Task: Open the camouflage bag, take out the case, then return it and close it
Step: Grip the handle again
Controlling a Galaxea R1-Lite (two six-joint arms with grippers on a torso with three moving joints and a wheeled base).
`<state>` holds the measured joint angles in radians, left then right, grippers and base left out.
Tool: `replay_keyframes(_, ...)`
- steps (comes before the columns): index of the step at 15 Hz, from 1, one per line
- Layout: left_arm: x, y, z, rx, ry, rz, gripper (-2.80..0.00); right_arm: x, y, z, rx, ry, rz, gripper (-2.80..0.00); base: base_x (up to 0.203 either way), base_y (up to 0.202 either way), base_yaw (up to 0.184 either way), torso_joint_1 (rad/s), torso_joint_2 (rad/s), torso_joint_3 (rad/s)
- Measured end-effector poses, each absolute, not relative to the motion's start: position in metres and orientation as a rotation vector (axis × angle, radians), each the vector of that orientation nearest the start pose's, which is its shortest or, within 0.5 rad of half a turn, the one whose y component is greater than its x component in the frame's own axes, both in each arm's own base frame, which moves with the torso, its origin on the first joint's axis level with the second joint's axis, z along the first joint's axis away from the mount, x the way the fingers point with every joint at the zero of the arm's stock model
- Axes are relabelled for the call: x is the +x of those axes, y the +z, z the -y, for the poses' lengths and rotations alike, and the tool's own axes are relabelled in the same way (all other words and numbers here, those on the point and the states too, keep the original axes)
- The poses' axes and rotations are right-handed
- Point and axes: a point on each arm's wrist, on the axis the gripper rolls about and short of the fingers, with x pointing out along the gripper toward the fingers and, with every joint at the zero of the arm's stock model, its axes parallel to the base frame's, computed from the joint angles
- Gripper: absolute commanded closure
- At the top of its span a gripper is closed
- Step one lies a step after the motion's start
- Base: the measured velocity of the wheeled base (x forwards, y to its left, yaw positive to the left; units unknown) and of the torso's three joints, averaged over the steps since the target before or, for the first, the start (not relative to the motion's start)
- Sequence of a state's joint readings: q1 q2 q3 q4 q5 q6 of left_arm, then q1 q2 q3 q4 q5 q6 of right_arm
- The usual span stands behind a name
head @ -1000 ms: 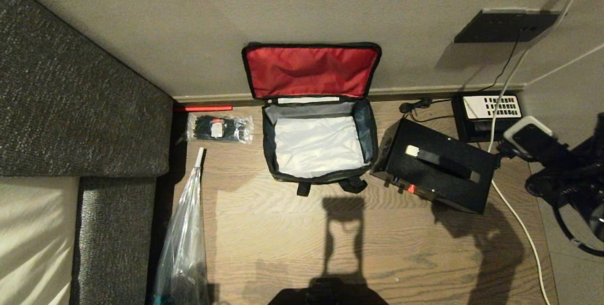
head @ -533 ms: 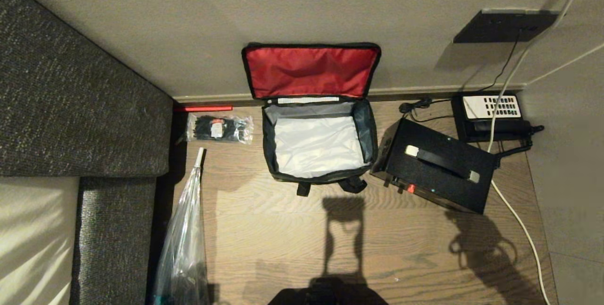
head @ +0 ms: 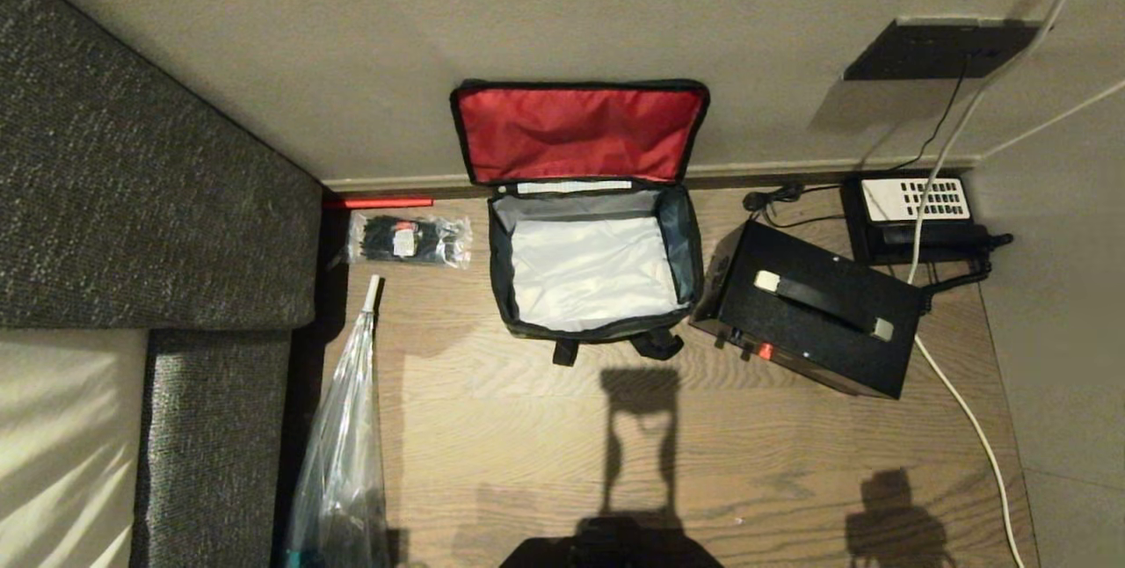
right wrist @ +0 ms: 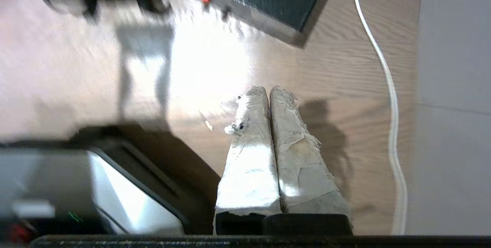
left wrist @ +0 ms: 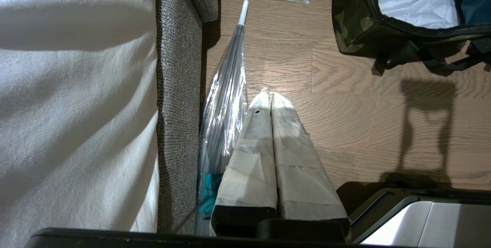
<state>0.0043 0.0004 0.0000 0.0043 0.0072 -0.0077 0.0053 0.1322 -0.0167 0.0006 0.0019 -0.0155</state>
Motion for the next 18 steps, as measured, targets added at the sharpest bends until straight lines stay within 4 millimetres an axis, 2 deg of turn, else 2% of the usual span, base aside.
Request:
replay_keyframes(5, -0.0228, 0.075, -0.0001, -0.007, 0.012, -0.005, 0.0, -0.022, 0.0771, -0.0001, -0.012, 0.003, -0.003, 0.0, 0.0, 0.0, 0.0, 0.0, 0.0, 0.0)
replay_keyframes(18, -0.0228, 0.075, -0.0001, -0.007, 0.011, -0.005, 0.0, -0.0233, 0.0758, -0.0001, -0.01, 0.004, 0.011, 0.0, 0.0, 0.0, 0.0, 0.0, 0.0, 0.0)
